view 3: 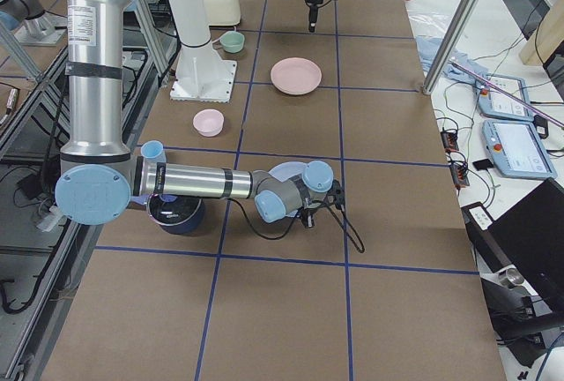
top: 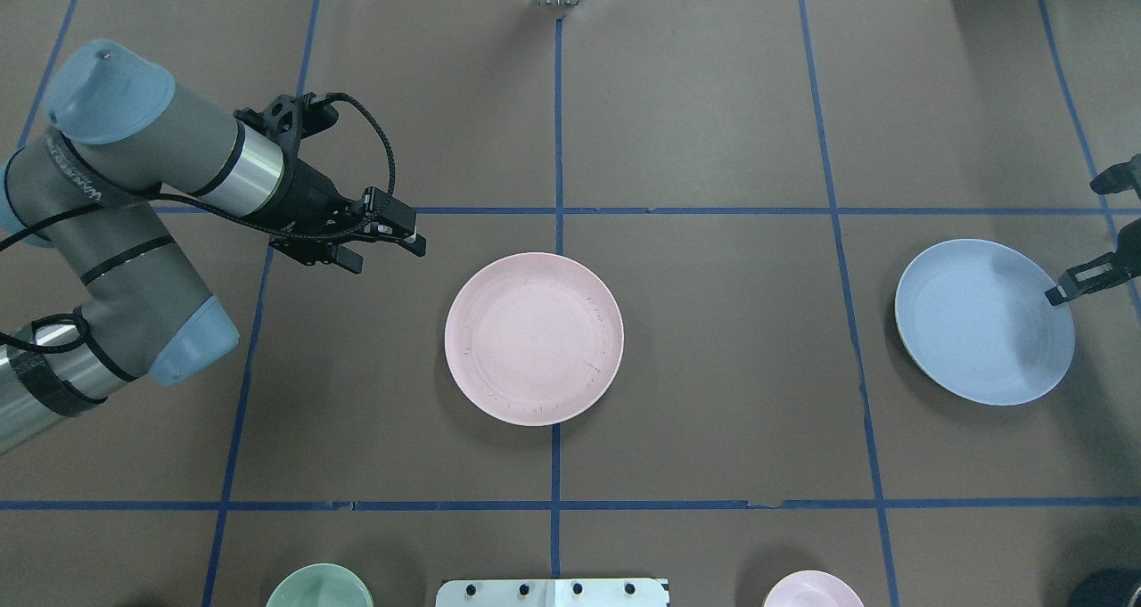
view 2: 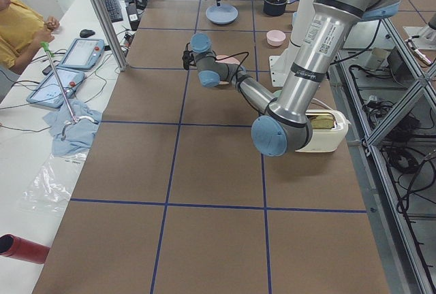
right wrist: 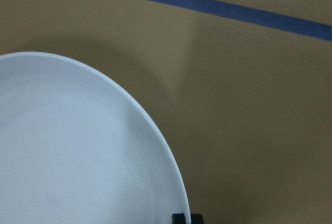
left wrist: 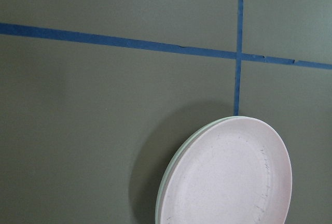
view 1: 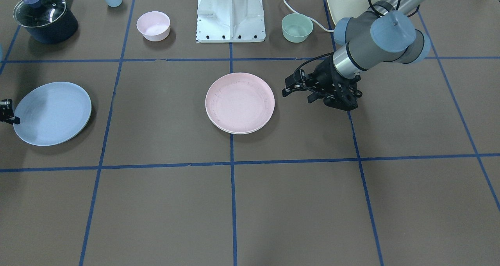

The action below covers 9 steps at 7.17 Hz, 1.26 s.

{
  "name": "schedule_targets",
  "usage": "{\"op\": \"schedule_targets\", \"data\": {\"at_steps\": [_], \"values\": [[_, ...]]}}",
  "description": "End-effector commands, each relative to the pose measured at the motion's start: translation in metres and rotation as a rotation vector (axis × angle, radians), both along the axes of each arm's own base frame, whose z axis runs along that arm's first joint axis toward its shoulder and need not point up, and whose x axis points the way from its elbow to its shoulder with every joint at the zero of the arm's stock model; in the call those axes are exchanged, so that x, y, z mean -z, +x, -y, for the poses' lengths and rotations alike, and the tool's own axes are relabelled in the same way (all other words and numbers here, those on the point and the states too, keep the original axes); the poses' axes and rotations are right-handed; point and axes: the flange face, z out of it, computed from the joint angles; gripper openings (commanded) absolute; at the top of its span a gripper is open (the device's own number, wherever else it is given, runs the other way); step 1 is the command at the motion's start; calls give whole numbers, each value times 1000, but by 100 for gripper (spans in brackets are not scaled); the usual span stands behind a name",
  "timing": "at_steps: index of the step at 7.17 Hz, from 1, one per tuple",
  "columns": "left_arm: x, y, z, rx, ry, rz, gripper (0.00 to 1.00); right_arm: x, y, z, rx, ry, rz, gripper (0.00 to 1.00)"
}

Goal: Stack three plates with pink and blue
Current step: 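Carry the light blue plate with the right gripper onto the pink plate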

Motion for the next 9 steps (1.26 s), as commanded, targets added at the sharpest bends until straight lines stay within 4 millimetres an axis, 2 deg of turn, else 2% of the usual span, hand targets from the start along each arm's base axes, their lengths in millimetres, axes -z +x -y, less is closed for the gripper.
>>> {"op": "schedule_targets", "data": {"at_steps": [1, 3, 4, 5, 7, 8, 9], "values": [[0, -1, 0, 1, 1, -1, 100, 61, -4, 0, -22, -1, 96, 0], [2, -11, 7, 17, 3, -5, 100, 136, -26, 15, -128, -88, 146, 0], [3, -21, 14, 35, 4, -6, 100, 168, -54, 16, -136, -110, 161, 0], [3, -35, 22, 58, 5, -7, 100, 200, -97, 14, -139, -137, 166, 0], [-6, -51, 31, 76, -1, 2, 100, 295, -209, -12, -217, -236, 200, 0], [-10, -57, 34, 86, -2, 5, 100, 330, -253, -28, -247, -269, 219, 0], [-15, -57, 34, 86, -9, 11, 100, 352, -290, -49, -254, -279, 227, 0]]}}
